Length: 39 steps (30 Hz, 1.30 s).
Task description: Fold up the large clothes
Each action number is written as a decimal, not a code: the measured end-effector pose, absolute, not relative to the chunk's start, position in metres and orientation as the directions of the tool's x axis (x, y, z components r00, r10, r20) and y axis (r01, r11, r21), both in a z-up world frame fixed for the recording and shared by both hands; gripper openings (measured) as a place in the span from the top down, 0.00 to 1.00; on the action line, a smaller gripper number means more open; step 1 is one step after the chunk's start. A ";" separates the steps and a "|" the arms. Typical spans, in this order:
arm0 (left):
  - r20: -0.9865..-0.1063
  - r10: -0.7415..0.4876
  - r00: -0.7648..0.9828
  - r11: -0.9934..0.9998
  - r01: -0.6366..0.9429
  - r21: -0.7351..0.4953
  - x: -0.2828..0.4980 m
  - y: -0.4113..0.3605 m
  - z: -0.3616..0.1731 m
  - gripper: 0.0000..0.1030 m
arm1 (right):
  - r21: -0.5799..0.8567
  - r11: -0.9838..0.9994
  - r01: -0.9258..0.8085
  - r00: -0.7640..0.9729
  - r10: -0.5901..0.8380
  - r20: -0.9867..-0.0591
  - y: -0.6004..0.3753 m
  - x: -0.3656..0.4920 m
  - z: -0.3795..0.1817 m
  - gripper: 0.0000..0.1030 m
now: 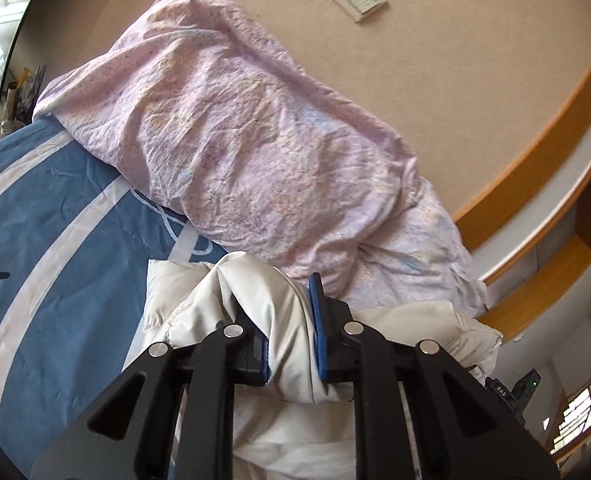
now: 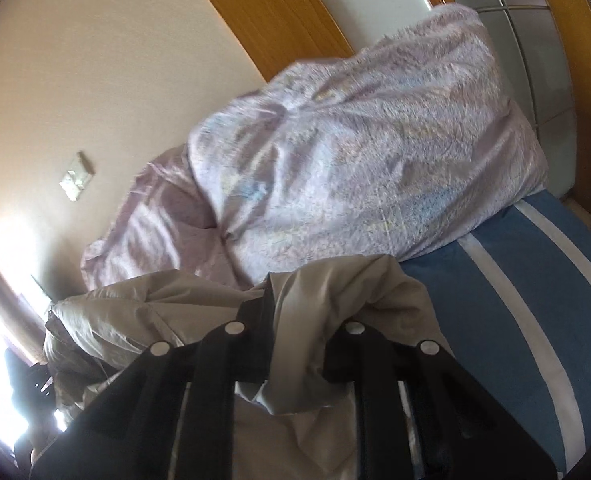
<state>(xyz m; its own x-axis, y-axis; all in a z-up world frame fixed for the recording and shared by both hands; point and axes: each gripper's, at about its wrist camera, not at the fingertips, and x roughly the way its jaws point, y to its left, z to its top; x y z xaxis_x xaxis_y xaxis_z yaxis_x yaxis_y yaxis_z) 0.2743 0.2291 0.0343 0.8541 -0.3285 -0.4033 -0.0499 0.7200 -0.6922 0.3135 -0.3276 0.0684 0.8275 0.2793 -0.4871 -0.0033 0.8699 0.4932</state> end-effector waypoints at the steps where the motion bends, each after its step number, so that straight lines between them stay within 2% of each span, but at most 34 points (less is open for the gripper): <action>1: -0.412 -0.316 0.854 0.726 -0.062 -0.685 0.281 0.228 0.031 0.84 | 0.485 0.874 0.031 0.818 0.257 -0.515 -0.325 0.329 0.063 0.83; 6: -0.474 -0.237 0.848 0.756 -0.145 -0.638 0.320 0.223 0.010 0.81 | 0.445 0.881 0.160 0.758 0.179 -0.627 -0.313 0.385 0.033 0.81; 8: -0.491 -0.219 0.843 0.765 -0.164 -0.623 0.330 0.220 0.004 0.76 | 0.443 0.874 0.201 0.734 0.165 -0.658 -0.310 0.400 0.020 0.76; 11: -0.499 -0.212 0.840 0.773 -0.168 -0.612 0.341 0.216 -0.003 0.65 | 0.477 0.849 0.227 0.722 0.182 -0.668 -0.311 0.415 0.006 0.63; 14: -0.469 -0.244 0.849 0.766 -0.128 -0.630 0.341 0.216 0.001 0.43 | 0.546 0.809 0.218 0.742 0.226 -0.631 -0.318 0.416 0.005 0.47; 16: -0.413 -0.275 0.868 0.746 -0.079 -0.662 0.336 0.219 0.010 0.12 | 0.596 0.781 0.187 0.773 0.258 -0.580 -0.325 0.412 0.012 0.37; 18: -0.361 -0.258 0.896 0.747 -0.052 -0.663 0.328 0.221 0.022 0.03 | 0.628 0.765 0.144 0.810 0.273 -0.519 -0.331 0.404 0.024 0.31; 21: -0.287 -0.200 0.937 0.806 -0.009 -0.592 0.306 0.218 0.049 0.01 | 0.581 0.809 0.086 0.875 0.218 -0.432 -0.331 0.383 0.045 0.23; 24: -0.257 -0.181 0.949 0.878 0.038 -0.478 0.286 0.199 0.066 0.01 | 0.447 0.894 0.038 0.905 0.159 -0.395 -0.316 0.360 0.061 0.22; 29: -0.276 -0.117 0.954 0.978 0.062 -0.199 0.261 0.145 0.067 0.01 | 0.092 0.991 -0.092 0.889 0.124 -0.440 -0.257 0.329 0.060 0.33; 32: -0.312 -0.084 0.946 0.996 0.070 -0.055 0.257 0.115 0.057 0.01 | 0.012 0.992 -0.126 0.870 0.117 -0.479 -0.237 0.320 0.047 0.41; 36: -0.348 -0.084 0.934 0.996 0.079 -0.029 0.261 0.104 0.042 0.01 | -0.025 0.988 -0.153 0.850 0.118 -0.513 -0.223 0.319 0.034 0.48; 39: -0.369 -0.062 0.927 0.998 0.059 -0.020 0.266 0.106 0.031 0.01 | -0.055 0.985 -0.165 0.845 0.113 -0.522 -0.214 0.320 0.026 0.49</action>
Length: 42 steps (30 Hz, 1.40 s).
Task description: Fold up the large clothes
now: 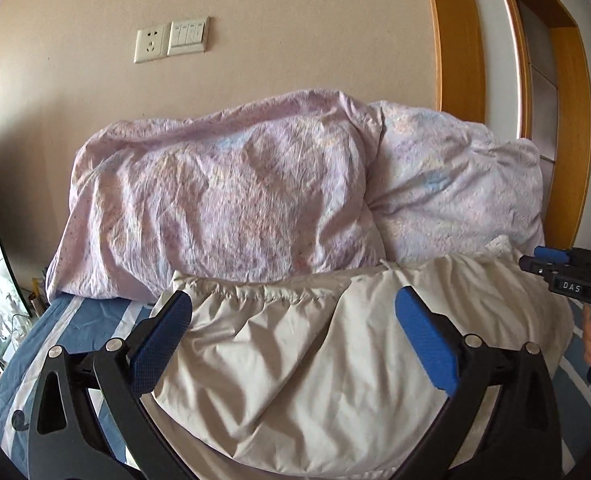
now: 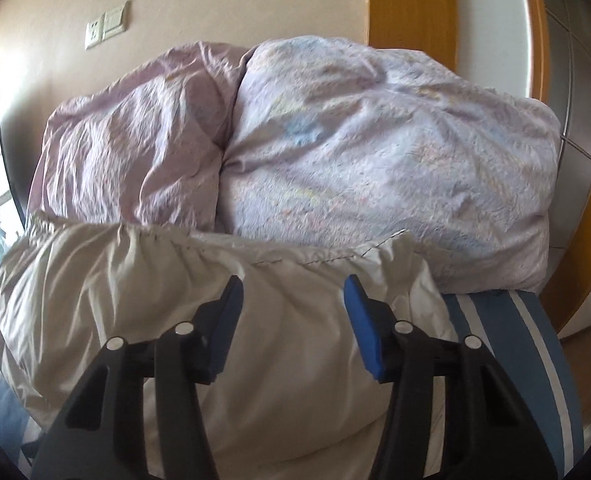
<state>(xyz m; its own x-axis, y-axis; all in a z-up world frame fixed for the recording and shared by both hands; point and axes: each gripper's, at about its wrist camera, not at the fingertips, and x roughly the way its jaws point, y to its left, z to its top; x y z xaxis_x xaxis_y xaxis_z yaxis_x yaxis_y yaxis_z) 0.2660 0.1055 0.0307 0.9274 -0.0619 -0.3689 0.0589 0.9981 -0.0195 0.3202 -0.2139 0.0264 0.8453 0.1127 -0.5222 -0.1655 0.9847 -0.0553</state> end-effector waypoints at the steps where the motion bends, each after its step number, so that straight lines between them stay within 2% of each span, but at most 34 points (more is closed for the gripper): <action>1: -0.374 -0.050 0.926 0.999 0.048 -0.016 0.267 0.106 0.028 0.01 | -0.052 0.985 -0.165 0.845 0.114 -0.523 -0.213 0.321 0.025 0.49; 10: -0.441 -0.024 0.897 0.997 -0.011 -0.075 0.294 0.121 0.007 0.01 | -0.013 0.994 -0.110 0.835 0.086 -0.543 -0.218 0.338 0.018 0.49; 18: -0.526 0.020 0.850 0.994 -0.073 -0.080 0.322 0.126 -0.015 0.01 | -0.020 0.999 -0.043 0.756 0.020 -0.655 -0.223 0.372 -0.010 0.49; 23: -0.564 0.039 0.825 0.990 -0.109 -0.090 0.335 0.131 -0.026 0.01 | -0.007 1.000 -0.018 0.726 0.008 -0.687 -0.226 0.386 -0.022 0.49; 30: -0.616 0.062 0.786 0.981 -0.161 -0.106 0.352 0.138 -0.038 0.01 | 0.006 1.000 0.014 0.669 -0.005 -0.743 -0.226 0.407 -0.038 0.45; 42: -0.675 0.038 0.737 0.971 -0.187 -0.149 0.375 0.147 -0.056 0.01 | 0.039 0.999 0.022 0.655 0.015 -0.755 -0.227 0.416 -0.061 0.41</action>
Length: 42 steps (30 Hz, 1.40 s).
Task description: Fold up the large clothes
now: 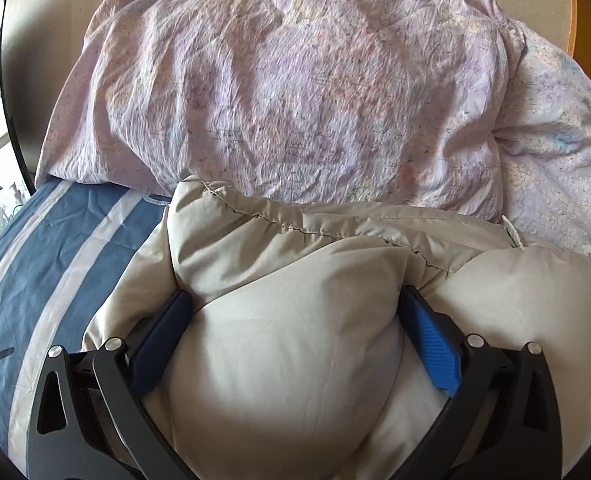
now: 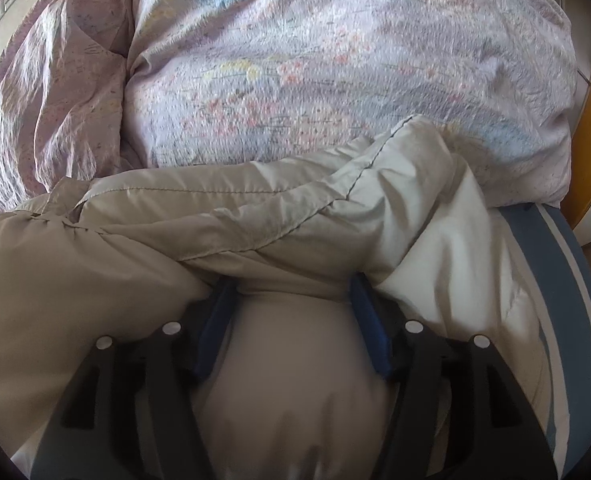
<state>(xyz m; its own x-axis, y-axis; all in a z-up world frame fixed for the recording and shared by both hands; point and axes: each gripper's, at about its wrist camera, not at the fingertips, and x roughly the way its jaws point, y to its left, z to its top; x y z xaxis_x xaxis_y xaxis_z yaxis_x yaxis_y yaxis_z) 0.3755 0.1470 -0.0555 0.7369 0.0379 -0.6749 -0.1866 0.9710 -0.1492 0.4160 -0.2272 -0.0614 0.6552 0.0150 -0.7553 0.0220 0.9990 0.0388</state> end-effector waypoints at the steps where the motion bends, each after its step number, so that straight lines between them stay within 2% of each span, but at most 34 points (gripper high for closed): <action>1: -0.675 0.039 0.737 0.971 -0.189 -0.149 0.376 0.147 -0.056 0.01 | 0.041 0.999 0.023 0.657 0.016 -0.754 -0.227 0.416 -0.063 0.41; 9: -0.674 0.042 0.738 0.971 -0.188 -0.145 0.364 0.149 -0.047 0.01 | 0.090 0.996 0.030 0.669 0.047 -0.742 -0.237 0.404 -0.054 0.41; 13: -0.623 0.016 0.782 0.959 -0.188 -0.211 0.337 0.166 -0.024 0.01 | 0.217 0.974 0.065 0.728 0.103 -0.678 -0.269 0.380 -0.030 0.41; 16: -0.586 0.049 0.809 0.964 -0.190 -0.183 0.330 0.174 -0.013 0.01 | 0.239 0.967 0.090 0.748 0.093 -0.658 -0.285 0.375 -0.021 0.41; 18: -0.605 0.088 0.792 0.965 -0.218 -0.144 0.336 0.178 -0.018 0.01 | 0.211 0.972 0.100 0.733 0.072 -0.676 -0.287 0.377 -0.024 0.41; 22: -0.657 0.115 0.745 0.948 -0.280 -0.152 0.352 0.192 -0.041 0.01 | 0.150 0.979 0.137 0.661 0.023 -0.750 -0.289 0.391 -0.047 0.42; 25: -0.706 0.080 0.704 0.921 -0.323 -0.217 0.360 0.212 -0.060 0.01 | 0.150 0.978 0.143 0.652 0.021 -0.758 -0.296 0.395 -0.056 0.42; 29: -0.727 0.011 0.686 0.890 -0.339 -0.306 0.370 0.227 -0.078 0.01 | 0.161 0.976 0.145 0.638 0.032 -0.769 -0.301 0.402 -0.064 0.41; 36: -0.725 -0.003 0.689 0.877 -0.347 -0.333 0.373 0.233 -0.089 0.01 | 0.162 0.977 0.141 0.655 0.031 -0.755 -0.302 0.398 -0.072 0.41; 42: -0.677 0.100 0.729 0.905 -0.350 -0.243 0.349 0.224 -0.056 0.01 | 0.206 0.969 0.138 0.703 0.051 -0.710 -0.306 0.362 -0.044 0.42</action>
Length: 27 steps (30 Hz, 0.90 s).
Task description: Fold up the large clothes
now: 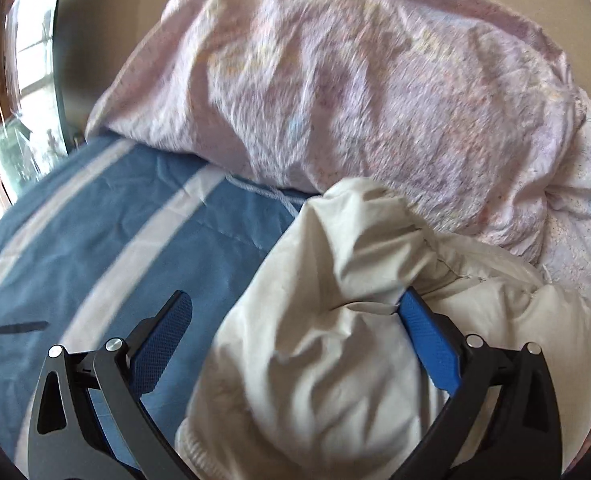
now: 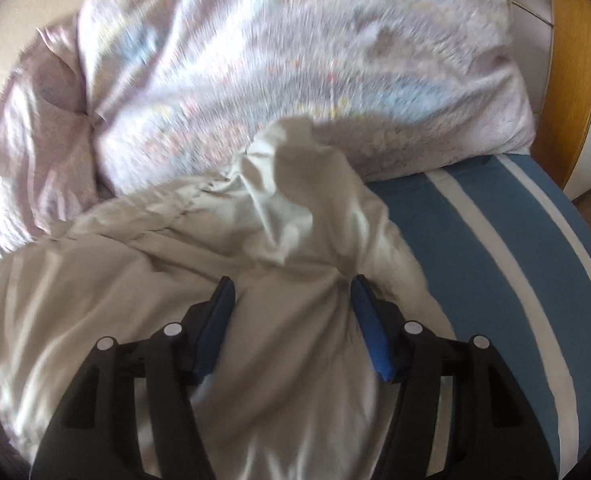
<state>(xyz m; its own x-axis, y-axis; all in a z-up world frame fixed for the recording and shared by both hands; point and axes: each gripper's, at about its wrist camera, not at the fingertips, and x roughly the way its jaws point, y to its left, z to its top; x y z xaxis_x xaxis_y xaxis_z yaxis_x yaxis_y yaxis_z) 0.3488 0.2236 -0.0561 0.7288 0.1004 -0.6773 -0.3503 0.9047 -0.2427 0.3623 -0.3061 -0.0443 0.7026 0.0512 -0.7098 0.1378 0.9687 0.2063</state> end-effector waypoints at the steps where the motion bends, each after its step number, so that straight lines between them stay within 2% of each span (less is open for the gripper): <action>1: -0.670 0.113 0.734 0.905 -0.354 -0.236 0.346 0.224 -0.051 0.01 | 0.215 0.967 0.134 0.711 0.057 -0.701 -0.307 0.357 -0.040 0.42; 4: -0.685 0.159 0.711 0.908 -0.378 -0.182 0.348 0.228 -0.048 0.01 | 0.210 0.970 0.119 0.711 0.064 -0.701 -0.305 0.347 -0.036 0.42; 6: -0.713 0.171 0.680 0.901 -0.401 -0.166 0.353 0.231 -0.055 0.01 | 0.182 0.974 0.138 0.672 0.043 -0.739 -0.303 0.351 -0.046 0.42; 8: -0.726 0.148 0.671 0.892 -0.408 -0.195 0.353 0.235 -0.063 0.01 | 0.198 0.968 0.151 0.639 0.057 -0.767 -0.308 0.359 -0.060 0.39; 13: -0.734 0.113 0.670 0.882 -0.408 -0.237 0.356 0.241 -0.074 0.01 | 0.238 0.959 0.155 0.634 0.088 -0.768 -0.312 0.363 -0.075 0.37; 18: -0.732 -0.009 0.681 0.820 -0.414 -0.396 0.360 0.263 -0.093 0.01 | 0.319 0.936 0.148 0.649 0.152 -0.746 -0.325 0.363 -0.087 0.36; 20: -0.741 -0.013 0.671 0.816 -0.421 -0.396 0.356 0.261 -0.091 0.01 | 0.344 0.925 0.162 0.634 0.169 -0.754 -0.330 0.362 -0.081 0.36; 22: -0.723 -0.018 0.690 0.809 -0.415 -0.416 0.340 0.261 -0.081 0.01 | 0.389 0.904 0.178 0.631 0.199 -0.750 -0.334 0.352 -0.065 0.35; 27: -0.639 -0.059 0.767 0.801 -0.346 -0.489 0.291 0.266 -0.049 0.01 | 0.521 0.831 0.193 0.702 0.254 -0.665 -0.352 0.299 -0.033 0.28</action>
<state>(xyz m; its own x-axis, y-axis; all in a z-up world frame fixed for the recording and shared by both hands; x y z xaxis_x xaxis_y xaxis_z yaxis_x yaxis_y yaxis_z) 0.2906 0.2664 -0.0492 0.7673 -0.0590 -0.6386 -0.3455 0.8009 -0.4891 0.2992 -0.3519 -0.0334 0.7020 0.2537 -0.6655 0.1935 0.8313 0.5210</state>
